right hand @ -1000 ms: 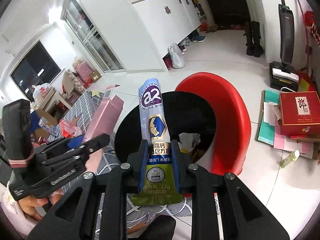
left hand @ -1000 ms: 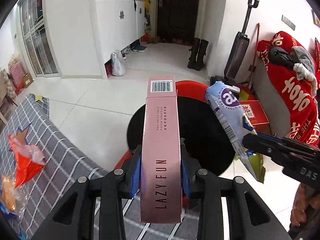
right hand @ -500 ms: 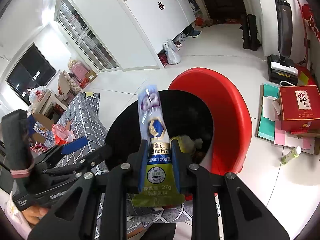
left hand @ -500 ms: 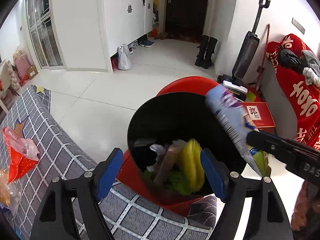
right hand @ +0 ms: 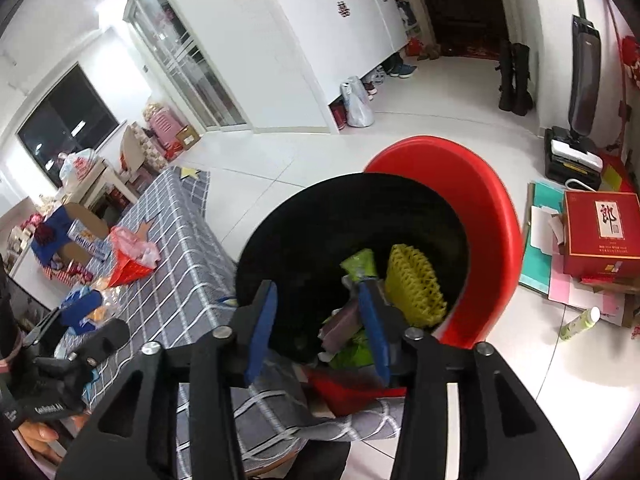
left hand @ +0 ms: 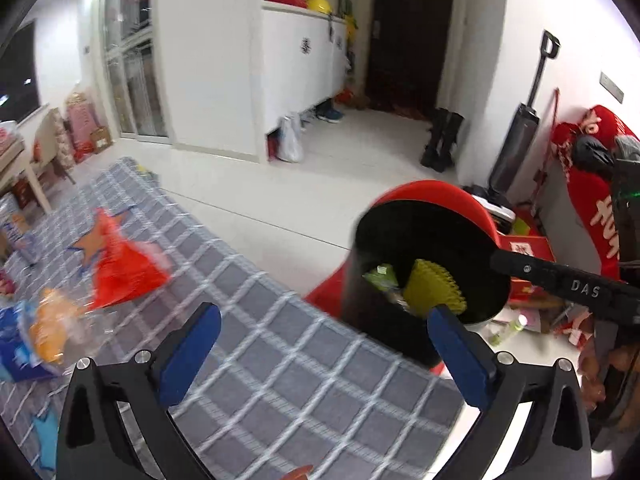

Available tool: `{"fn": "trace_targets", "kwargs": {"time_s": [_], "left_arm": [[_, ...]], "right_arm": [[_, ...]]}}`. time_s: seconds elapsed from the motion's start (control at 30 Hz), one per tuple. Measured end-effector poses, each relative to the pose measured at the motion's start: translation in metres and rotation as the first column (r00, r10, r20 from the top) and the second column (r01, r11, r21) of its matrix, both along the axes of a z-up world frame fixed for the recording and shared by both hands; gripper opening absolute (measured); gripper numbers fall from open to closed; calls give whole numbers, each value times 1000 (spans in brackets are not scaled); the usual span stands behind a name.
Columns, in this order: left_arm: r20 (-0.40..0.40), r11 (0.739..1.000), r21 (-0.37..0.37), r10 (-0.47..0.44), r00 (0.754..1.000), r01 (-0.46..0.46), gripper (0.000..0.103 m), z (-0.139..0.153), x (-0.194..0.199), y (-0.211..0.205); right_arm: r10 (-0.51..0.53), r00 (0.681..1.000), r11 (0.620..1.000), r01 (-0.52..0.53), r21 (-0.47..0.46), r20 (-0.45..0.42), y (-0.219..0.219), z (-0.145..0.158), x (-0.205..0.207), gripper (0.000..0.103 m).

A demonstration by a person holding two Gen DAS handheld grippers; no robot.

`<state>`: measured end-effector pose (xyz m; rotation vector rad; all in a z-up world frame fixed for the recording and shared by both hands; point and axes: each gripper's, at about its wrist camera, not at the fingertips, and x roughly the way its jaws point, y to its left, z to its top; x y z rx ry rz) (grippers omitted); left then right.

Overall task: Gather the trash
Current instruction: 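Move both tools back over the table toward the bags and blue cloth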

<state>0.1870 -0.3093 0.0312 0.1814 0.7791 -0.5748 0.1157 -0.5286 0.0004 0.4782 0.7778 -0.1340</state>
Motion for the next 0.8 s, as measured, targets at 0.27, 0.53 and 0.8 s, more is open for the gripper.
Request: {"fn": "trace_targets", "kwargs": {"time_s": [0.27,0.53,0.8], "left_arm": [[-8,993,-29,112,994,-112,103,7,1,96],[-16,968,-35,248,969,-248,103,4,2,198],[15,902,50,429,903,-429,103,-6,1,302]], "right_arm": [[93,996,996,-93,-19,1,53,15,9,74],[225,974,972,-225,-65,-2,129,32,25,75],[380,925,921,-379,-92,-15,218,39,47,75]]}}
